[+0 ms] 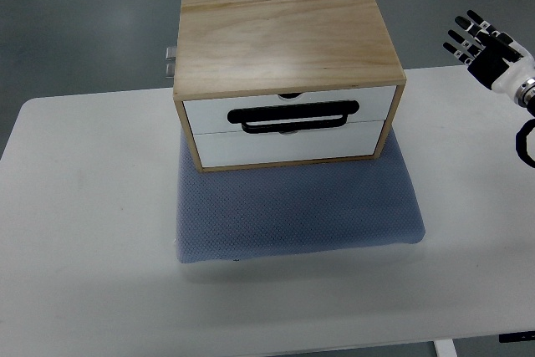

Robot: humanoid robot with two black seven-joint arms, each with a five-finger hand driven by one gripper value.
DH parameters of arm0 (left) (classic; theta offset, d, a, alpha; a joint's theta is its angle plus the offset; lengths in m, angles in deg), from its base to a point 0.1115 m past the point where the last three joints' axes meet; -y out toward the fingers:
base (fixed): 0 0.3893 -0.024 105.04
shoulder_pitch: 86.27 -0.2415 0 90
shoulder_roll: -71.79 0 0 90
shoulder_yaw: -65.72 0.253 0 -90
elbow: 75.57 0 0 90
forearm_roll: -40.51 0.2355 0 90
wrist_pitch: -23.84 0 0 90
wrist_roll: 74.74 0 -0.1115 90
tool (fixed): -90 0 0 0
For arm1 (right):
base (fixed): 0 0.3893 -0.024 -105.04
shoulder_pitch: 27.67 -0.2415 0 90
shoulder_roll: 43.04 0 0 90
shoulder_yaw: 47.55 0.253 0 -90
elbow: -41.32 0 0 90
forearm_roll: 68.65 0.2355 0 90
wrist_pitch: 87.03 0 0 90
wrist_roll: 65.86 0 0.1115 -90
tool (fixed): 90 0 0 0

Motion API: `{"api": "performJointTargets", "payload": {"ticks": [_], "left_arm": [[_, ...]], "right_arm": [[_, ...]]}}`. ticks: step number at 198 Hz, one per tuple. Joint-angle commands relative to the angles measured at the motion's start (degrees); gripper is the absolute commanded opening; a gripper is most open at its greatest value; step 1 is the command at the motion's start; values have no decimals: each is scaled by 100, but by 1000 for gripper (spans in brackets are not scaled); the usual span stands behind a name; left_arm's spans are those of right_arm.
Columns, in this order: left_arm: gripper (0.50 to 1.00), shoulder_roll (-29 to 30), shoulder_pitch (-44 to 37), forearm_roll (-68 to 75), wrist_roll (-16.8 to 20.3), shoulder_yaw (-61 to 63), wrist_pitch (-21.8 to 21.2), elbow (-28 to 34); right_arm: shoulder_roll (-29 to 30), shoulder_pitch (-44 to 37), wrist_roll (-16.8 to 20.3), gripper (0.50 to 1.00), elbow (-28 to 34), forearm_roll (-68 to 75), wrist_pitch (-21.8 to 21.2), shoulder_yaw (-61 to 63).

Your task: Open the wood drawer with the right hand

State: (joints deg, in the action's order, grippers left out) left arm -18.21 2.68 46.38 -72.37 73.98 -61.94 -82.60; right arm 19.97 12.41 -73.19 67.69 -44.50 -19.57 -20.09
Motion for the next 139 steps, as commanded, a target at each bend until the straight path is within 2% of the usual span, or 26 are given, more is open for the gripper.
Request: {"api": "performJointTargets", "payload": {"ticks": [1, 66, 81, 110, 139], "left_arm": [[1000, 0, -1, 1, 1, 0, 0, -1], [1000, 0, -1, 1, 1, 0, 0, -1], [1000, 0, -1, 1, 1, 0, 0, -1], [1000, 0, -1, 1, 1, 0, 0, -1], [1000, 0, -1, 1, 1, 0, 0, -1]], "right_arm": [[-184, 17, -23, 944, 17, -7, 12, -75], [-721, -308, -40, 944, 122, 20, -225, -1103], [-967, -334, -49, 944, 210, 28, -409, -1331], [-1380, -686, -58, 944, 447, 28, -1042, -2025], [-1766, -1073, -66, 944, 790, 2, -1246, -2676]]}}
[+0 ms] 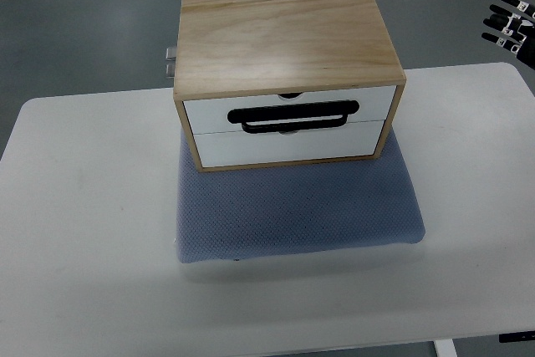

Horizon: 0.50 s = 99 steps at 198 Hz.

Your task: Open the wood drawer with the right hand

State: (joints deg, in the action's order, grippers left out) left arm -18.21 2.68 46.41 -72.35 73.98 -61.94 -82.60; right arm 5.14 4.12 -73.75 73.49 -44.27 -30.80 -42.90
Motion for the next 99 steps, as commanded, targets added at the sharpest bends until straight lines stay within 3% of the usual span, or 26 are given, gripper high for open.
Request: {"api": "performJointTargets", "payload": {"ticks": [1, 61, 99], "left_arm": [[1000, 0, 0, -1, -2, 0, 0, 0], [1000, 0, 0, -1, -2, 0, 0, 0], [1000, 0, 0, -1, -2, 0, 0, 0]], "right_arm": [[-318, -270, -11, 944, 228, -21, -123, -412], [-969, -912, -195, 944, 536, -1331, -123, -412], [-1381, -1368, -195, 944, 1449, -2226, -123, -403]]}}
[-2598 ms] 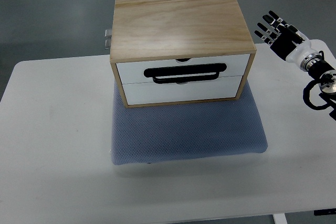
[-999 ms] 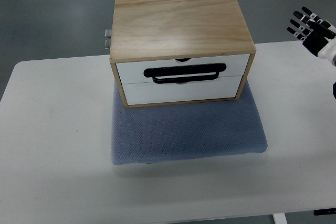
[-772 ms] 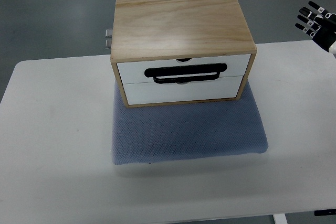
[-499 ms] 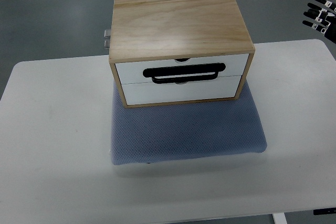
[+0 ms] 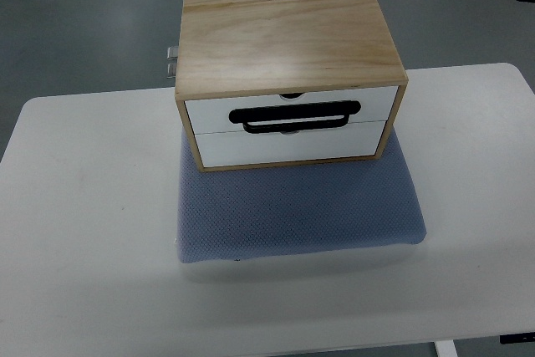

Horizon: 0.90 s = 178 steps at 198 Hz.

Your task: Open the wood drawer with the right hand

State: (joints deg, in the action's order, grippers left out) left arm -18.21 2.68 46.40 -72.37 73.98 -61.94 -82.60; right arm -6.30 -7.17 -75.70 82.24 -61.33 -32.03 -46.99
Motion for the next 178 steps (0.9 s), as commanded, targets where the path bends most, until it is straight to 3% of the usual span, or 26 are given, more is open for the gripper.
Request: {"api": "performJointTargets", "payload": {"ticks": [1, 52, 116, 178], "left_arm": [[1000, 0, 0, -1, 1, 0, 0, 0], [1000, 0, 0, -1, 1, 0, 0, 0], [1000, 0, 0, -1, 1, 0, 0, 0], [1000, 0, 0, -1, 1, 0, 0, 0]], "right_arm": [[-238, -239, 0, 944, 574, -522, 0, 6], [-993, -573, 9, 944, 2674, -1927, 0, 823], [-589, -942, 53, 944, 3035, -2438, 0, 1052], [-343, -810, 62, 944, 4503, -2939, 0, 1219]]}}
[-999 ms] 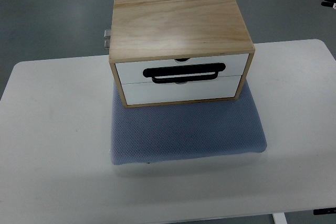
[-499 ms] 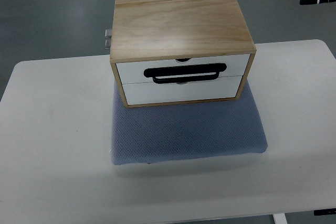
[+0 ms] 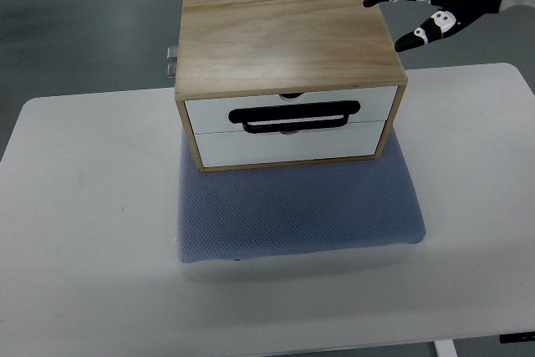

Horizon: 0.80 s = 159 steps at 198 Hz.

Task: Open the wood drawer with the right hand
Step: 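Swing the right hand in over the box toward the upper drawer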

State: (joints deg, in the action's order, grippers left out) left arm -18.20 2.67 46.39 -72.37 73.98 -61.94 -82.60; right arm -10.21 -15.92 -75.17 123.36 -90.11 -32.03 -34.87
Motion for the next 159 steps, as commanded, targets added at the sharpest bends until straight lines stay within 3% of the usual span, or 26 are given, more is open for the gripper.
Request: {"api": "performJointTargets", "payload": {"ticks": [1, 66, 159], "left_arm": [[1000, 0, 0, 1, 1, 0, 0, 0], [1000, 0, 0, 1, 1, 0, 0, 0], [1000, 0, 0, 1, 1, 0, 0, 0]], "right_arm": [[65, 73, 8, 944, 418, -69, 0, 6], [1050, 547, 167, 944, 374, -1062, 0, -46], [1349, 697, 167, 944, -224, -1519, 0, -73]]}}
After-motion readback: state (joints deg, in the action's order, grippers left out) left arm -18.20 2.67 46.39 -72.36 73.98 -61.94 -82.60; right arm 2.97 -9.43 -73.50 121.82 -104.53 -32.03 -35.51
